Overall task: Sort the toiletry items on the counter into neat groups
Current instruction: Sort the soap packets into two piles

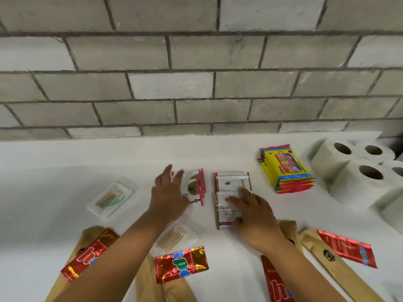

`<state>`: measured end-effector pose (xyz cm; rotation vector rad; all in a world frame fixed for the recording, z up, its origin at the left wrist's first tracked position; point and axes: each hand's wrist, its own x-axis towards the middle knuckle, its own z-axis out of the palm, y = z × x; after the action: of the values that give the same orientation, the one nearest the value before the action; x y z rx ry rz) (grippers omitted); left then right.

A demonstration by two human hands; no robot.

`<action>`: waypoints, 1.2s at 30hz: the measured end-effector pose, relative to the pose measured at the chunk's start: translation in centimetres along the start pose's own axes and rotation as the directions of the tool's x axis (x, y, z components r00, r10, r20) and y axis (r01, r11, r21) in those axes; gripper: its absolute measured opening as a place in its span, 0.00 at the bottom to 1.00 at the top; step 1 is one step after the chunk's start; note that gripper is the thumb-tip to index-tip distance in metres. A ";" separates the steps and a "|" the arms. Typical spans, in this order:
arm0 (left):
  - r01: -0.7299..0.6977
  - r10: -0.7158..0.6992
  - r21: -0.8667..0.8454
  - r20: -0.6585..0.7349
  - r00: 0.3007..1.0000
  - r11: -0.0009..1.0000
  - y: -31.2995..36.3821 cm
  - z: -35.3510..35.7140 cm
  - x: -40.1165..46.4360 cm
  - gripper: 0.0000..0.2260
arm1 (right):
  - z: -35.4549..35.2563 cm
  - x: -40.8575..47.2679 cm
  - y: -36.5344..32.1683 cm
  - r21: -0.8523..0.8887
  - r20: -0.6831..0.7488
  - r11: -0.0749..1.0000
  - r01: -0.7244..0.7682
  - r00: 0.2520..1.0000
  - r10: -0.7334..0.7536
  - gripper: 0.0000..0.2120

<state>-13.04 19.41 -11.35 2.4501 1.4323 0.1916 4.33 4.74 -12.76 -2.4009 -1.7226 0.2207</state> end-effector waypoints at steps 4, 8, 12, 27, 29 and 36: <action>-0.193 0.138 0.103 0.397 0.907 0.976 0.3 0.8 0.0 0.44 | -0.4 -0.1 0.2 -0.067 0.113 0.998 -0.008 0.993 0.016 0.39; -0.178 0.105 0.147 0.407 0.908 0.973 -0.1 2.1 4.2 0.45 | 0.2 4.7 0.4 -0.078 0.160 0.997 -0.012 0.987 0.024 0.41; -0.256 0.143 0.288 0.359 0.922 0.923 0.9 1.1 5.7 0.43 | -0.3 6.8 0.8 -0.083 0.165 0.996 -0.031 0.985 0.044 0.42; -0.328 0.239 0.257 0.324 0.915 0.909 0.8 0.5 8.2 0.37 | -1.1 10.6 2.3 -0.047 0.086 0.999 0.002 0.996 0.002 0.47; -0.370 0.298 0.254 0.282 0.912 0.894 0.7 0.5 8.0 0.36 | -1.0 10.6 2.6 0.003 0.113 1.000 -0.006 0.994 0.006 0.50; -0.489 0.430 0.332 0.237 0.871 0.806 1.6 0.8 8.3 0.28 | -0.4 9.8 2.7 0.202 0.100 0.979 -0.009 0.995 -0.011 0.49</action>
<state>-7.41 25.71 -11.90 3.0295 0.8410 -0.1958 10.02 13.19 -13.14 -2.2769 -1.6528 0.4996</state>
